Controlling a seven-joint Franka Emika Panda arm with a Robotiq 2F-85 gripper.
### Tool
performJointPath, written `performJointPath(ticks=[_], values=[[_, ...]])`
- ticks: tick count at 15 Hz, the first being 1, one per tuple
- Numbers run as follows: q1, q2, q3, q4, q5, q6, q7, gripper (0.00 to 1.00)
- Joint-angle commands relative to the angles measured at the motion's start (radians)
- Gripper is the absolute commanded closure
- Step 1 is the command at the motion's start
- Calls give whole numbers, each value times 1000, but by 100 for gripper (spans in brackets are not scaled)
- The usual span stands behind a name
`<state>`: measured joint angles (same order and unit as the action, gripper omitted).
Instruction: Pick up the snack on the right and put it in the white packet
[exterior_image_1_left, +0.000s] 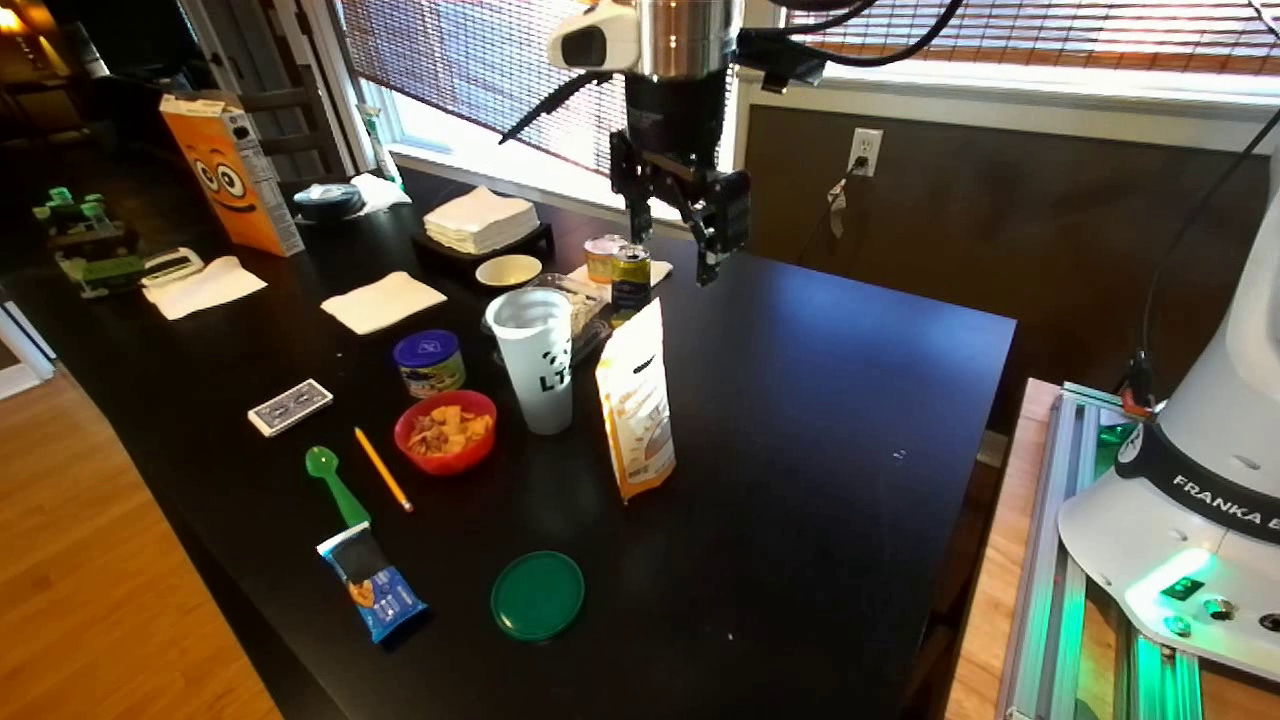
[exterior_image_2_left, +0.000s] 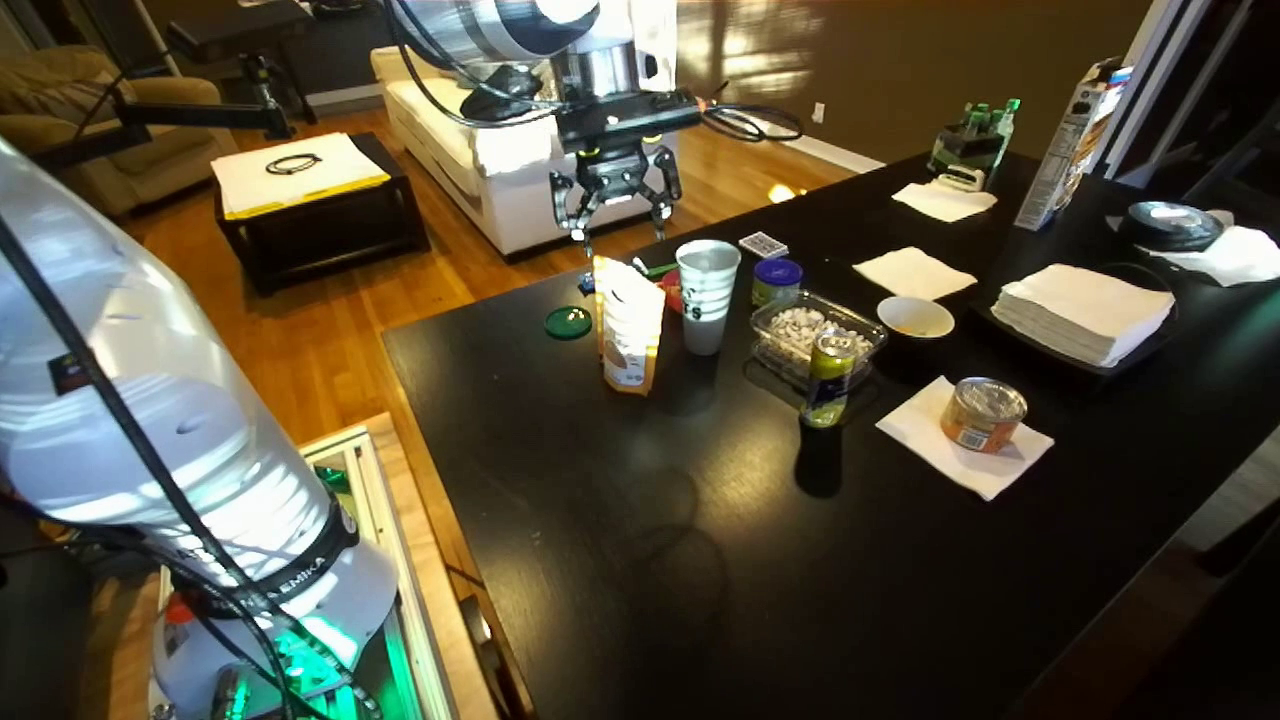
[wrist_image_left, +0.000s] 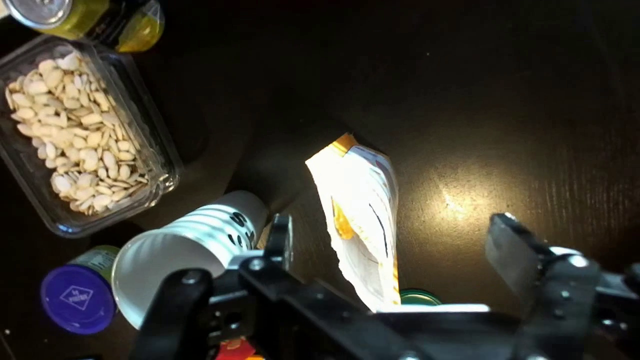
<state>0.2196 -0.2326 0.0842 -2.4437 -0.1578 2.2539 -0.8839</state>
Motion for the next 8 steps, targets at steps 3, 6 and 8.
performJointPath(ticks=[3,6,8], values=[[-17,-80,7,51,83,-210,219,0],[-16,-129,-7,71,142,-327,317,0],[-18,-156,-21,80,184,-389,378,0]])
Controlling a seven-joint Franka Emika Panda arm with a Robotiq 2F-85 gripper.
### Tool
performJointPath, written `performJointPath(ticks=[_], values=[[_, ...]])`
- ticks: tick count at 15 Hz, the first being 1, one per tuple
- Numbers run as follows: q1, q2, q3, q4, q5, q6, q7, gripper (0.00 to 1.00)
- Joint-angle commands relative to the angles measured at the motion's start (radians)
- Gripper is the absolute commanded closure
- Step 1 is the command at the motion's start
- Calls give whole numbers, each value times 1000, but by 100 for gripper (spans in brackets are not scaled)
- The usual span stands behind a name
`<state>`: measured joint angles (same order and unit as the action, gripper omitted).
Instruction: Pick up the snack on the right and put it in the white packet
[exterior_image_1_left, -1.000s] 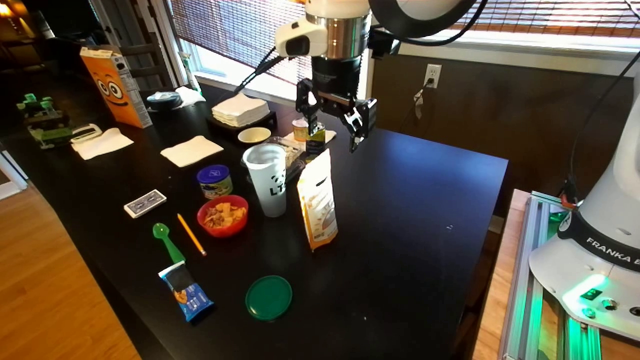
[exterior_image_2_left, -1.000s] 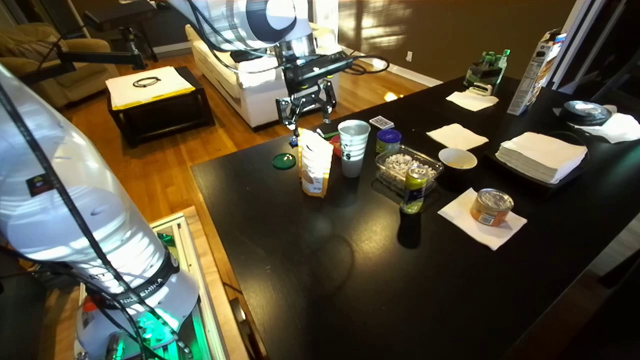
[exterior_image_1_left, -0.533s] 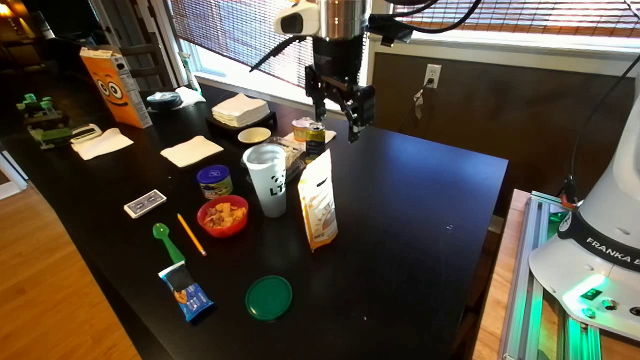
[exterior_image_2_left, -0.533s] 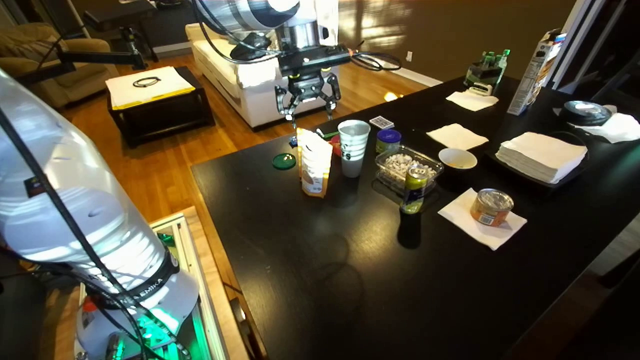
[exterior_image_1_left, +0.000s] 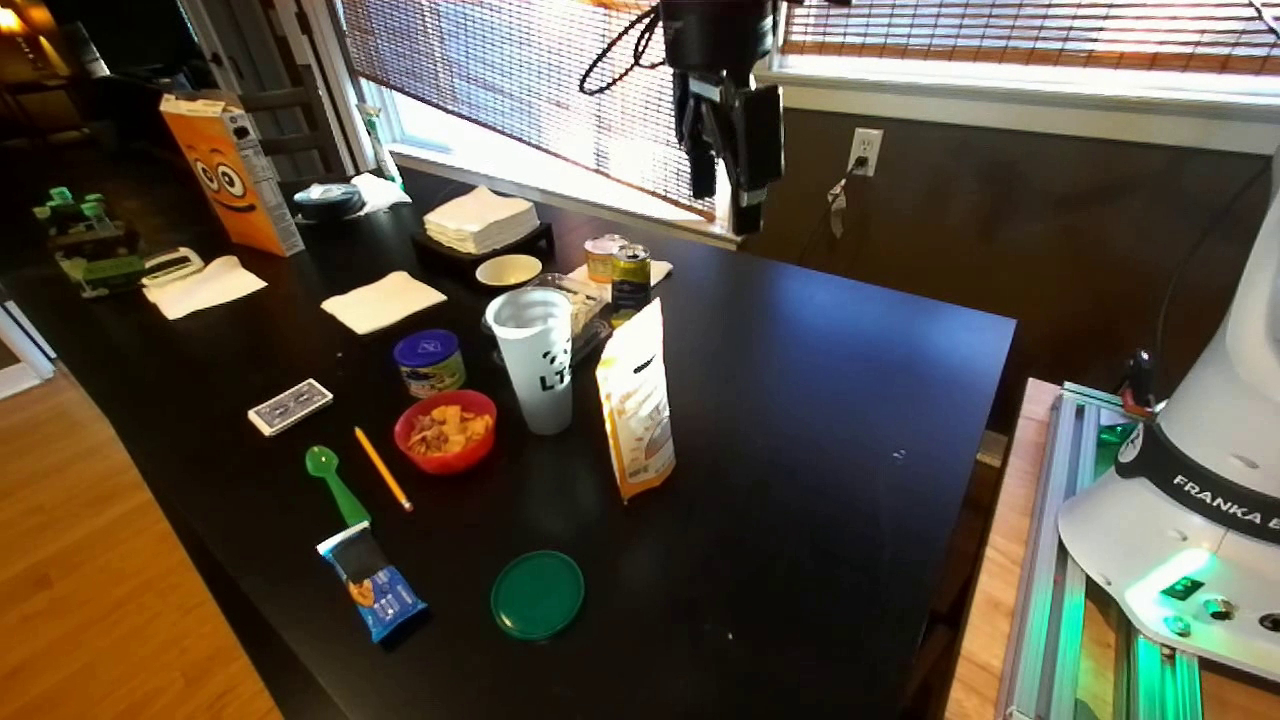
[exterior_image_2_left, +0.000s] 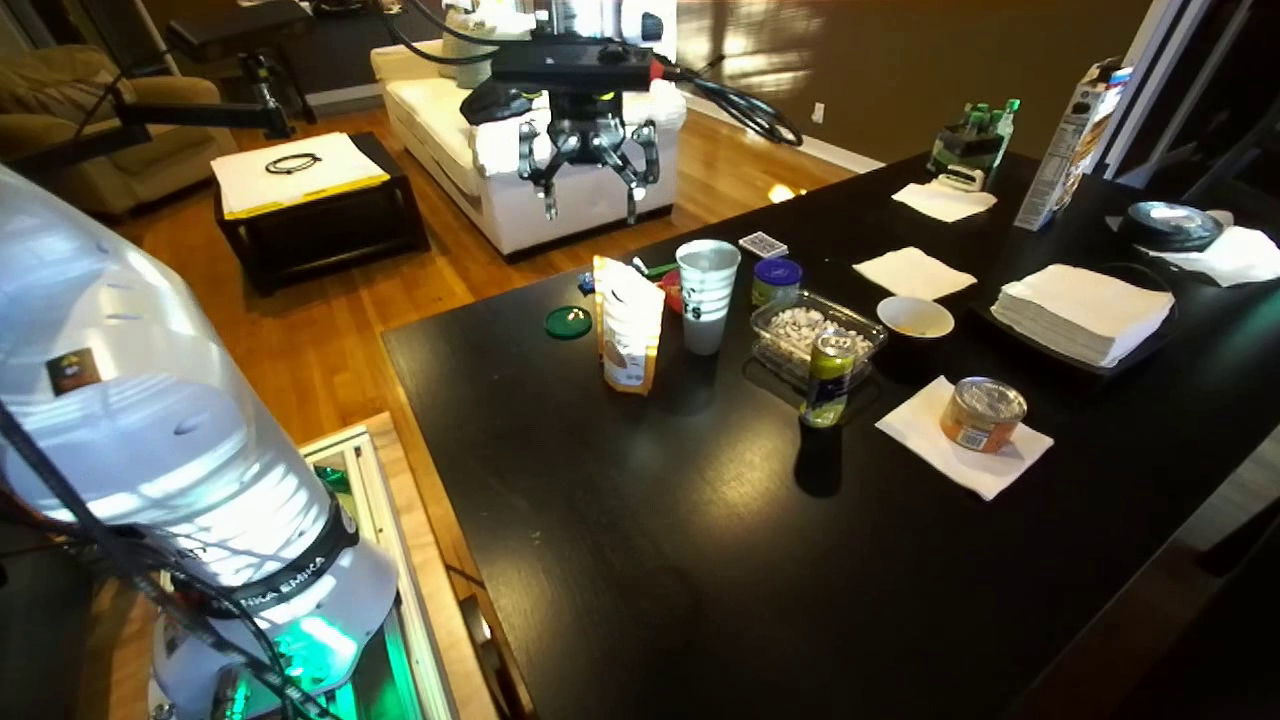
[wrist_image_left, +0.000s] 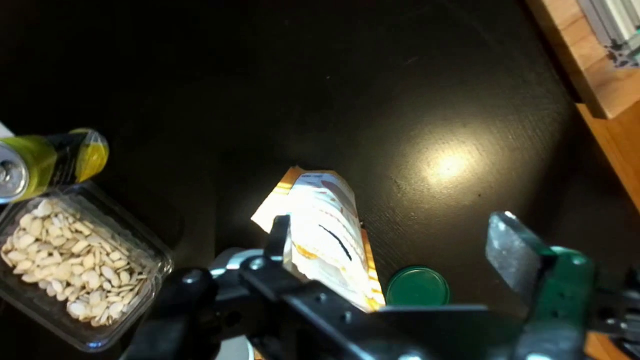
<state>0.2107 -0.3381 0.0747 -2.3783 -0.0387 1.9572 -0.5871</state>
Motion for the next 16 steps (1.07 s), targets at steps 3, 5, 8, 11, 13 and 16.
performJointPath(ticks=[3,5,8,11,13,16], values=[[-19,-82,-28,14,116,-142,187,0],[-28,-99,-35,9,154,-156,254,0],[-41,-131,-46,-8,229,-145,342,0],[-52,-169,-51,-43,314,-93,414,0],[-61,-196,-50,-72,359,-34,451,0],[-73,-238,-41,-132,384,123,484,0]])
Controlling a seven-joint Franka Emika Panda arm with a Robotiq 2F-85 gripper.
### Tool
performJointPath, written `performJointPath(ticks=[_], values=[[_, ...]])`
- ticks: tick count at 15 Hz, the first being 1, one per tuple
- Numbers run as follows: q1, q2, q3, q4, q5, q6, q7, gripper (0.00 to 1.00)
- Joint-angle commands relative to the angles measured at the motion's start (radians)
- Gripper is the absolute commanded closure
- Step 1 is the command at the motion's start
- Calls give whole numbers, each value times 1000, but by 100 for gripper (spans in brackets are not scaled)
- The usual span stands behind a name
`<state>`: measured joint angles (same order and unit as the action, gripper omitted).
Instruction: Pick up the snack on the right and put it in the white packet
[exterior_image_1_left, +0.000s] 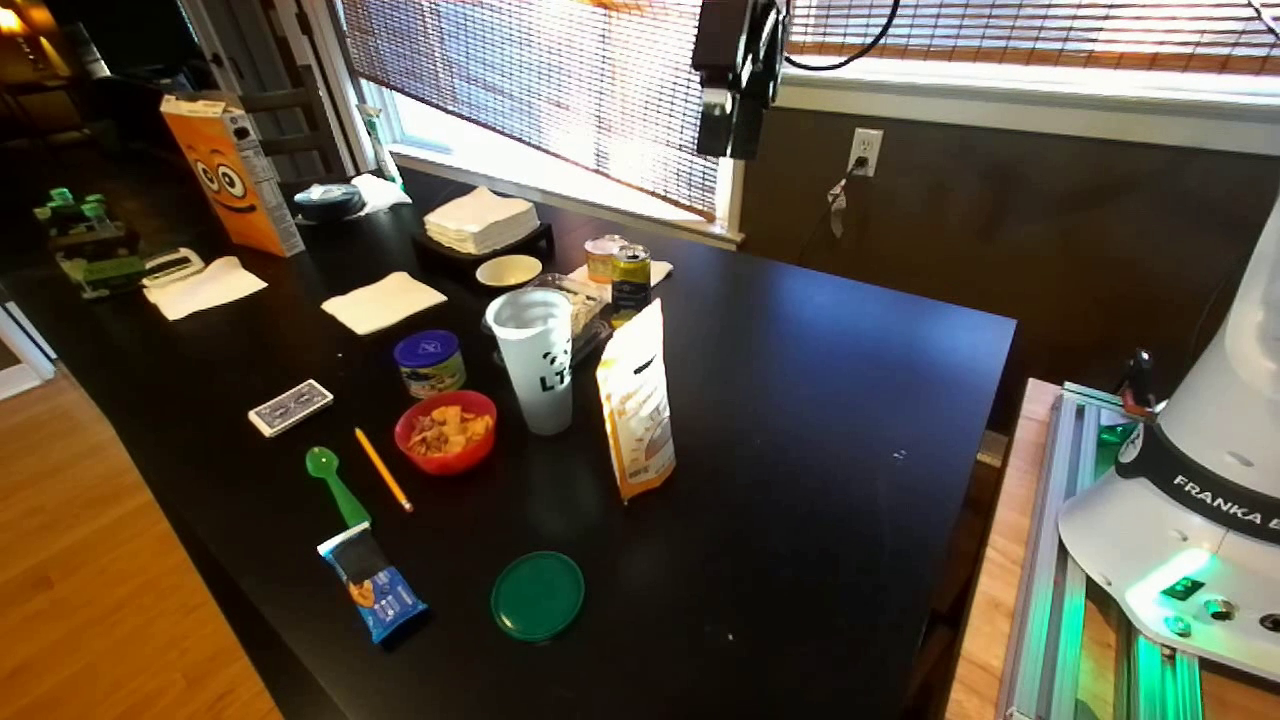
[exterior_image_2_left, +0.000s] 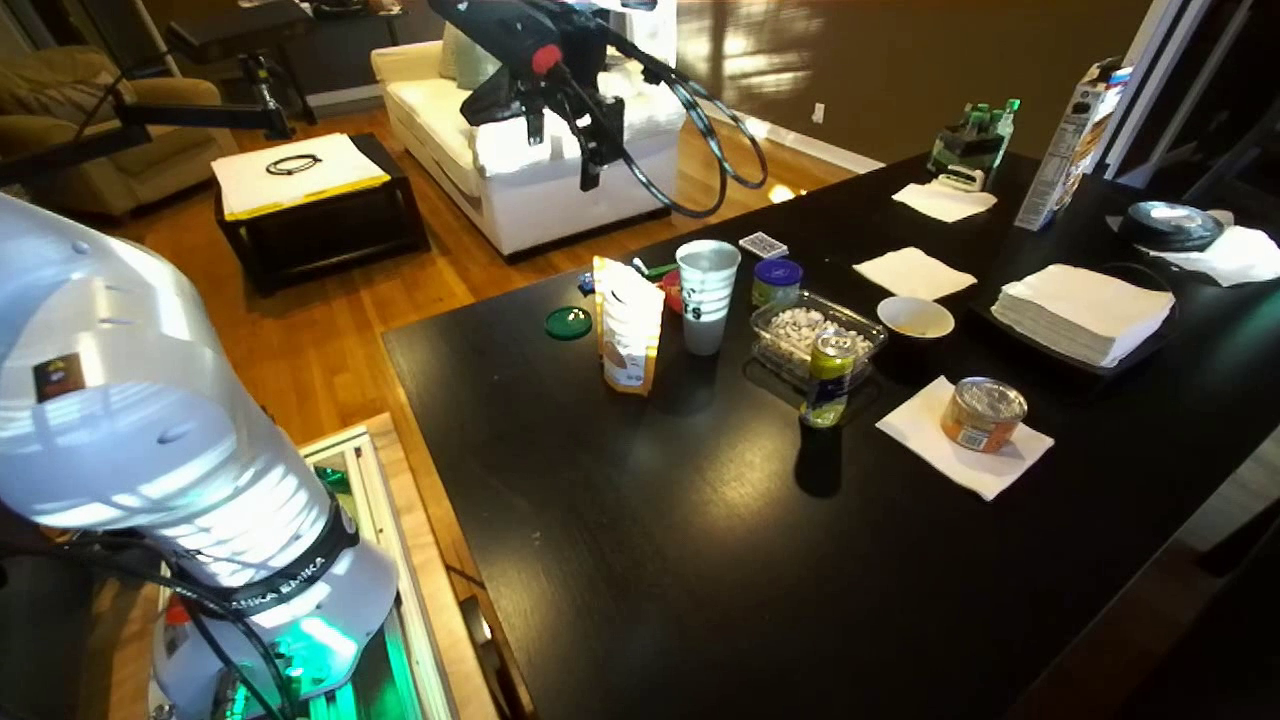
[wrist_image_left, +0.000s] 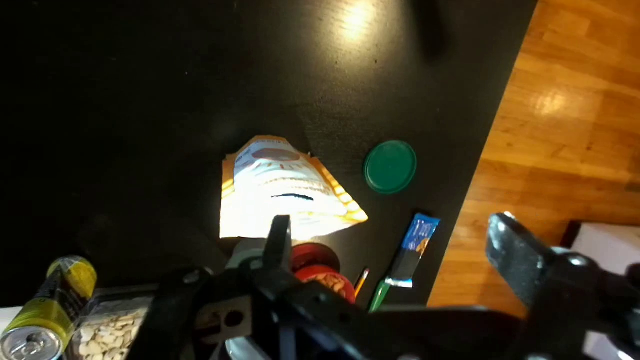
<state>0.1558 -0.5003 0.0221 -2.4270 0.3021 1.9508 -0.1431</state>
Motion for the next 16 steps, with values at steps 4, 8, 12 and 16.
performJointPath(ticks=[4,8,12,16], values=[[-33,-111,39,-164,-8,385,83,0],[-58,-119,69,-214,-96,538,132,0],[-28,-82,39,-188,-93,517,118,0],[-26,-82,35,-188,-92,517,117,0]])
